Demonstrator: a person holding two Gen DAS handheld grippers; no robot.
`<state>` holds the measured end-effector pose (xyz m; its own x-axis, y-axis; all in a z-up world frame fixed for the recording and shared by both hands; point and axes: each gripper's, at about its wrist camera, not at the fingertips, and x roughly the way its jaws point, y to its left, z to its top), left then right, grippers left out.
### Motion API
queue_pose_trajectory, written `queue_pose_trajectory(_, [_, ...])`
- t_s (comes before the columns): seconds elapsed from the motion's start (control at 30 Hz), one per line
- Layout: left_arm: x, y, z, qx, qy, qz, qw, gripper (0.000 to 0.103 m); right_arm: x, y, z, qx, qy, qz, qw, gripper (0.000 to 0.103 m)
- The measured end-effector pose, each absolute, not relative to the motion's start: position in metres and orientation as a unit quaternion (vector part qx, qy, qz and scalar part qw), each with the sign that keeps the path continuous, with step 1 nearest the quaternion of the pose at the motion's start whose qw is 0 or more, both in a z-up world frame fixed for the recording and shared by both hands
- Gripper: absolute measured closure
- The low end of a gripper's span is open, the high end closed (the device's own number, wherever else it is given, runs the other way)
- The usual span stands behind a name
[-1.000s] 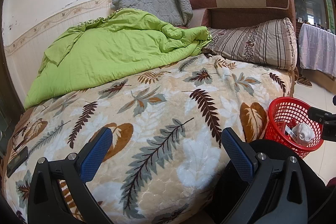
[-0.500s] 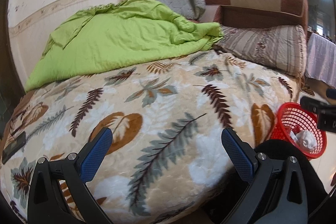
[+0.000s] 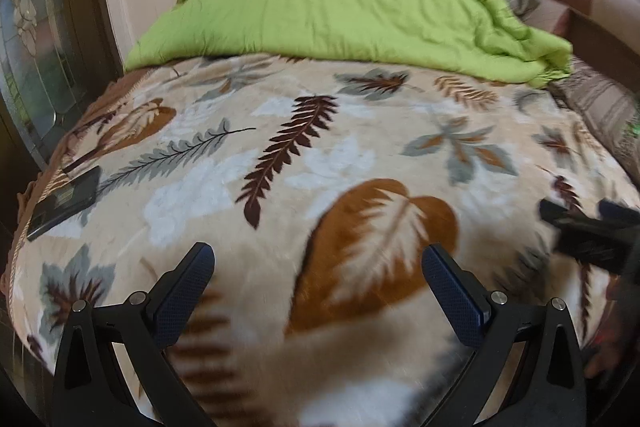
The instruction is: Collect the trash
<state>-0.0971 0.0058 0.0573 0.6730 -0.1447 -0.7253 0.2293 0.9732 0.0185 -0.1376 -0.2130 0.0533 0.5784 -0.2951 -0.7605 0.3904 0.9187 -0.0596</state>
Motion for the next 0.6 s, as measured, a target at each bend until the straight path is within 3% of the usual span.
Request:
queue_pose_trajectory(0.23, [-0.013, 0.001, 0.012, 0.018, 0.478, -0.095, 0.873, 0.000, -0.044, -0.211, 0.001, 0.062, 0.447, -0.185, 0.873, 0.001])
queue_pose_trajectory(0.6, [0.008, -0.010, 0.001, 0.058, 0.456, -0.072, 0.885, 0.000, -0.019, -0.218, -0.014, 0.086, 0.444, -0.183, 0.873, 0.000])
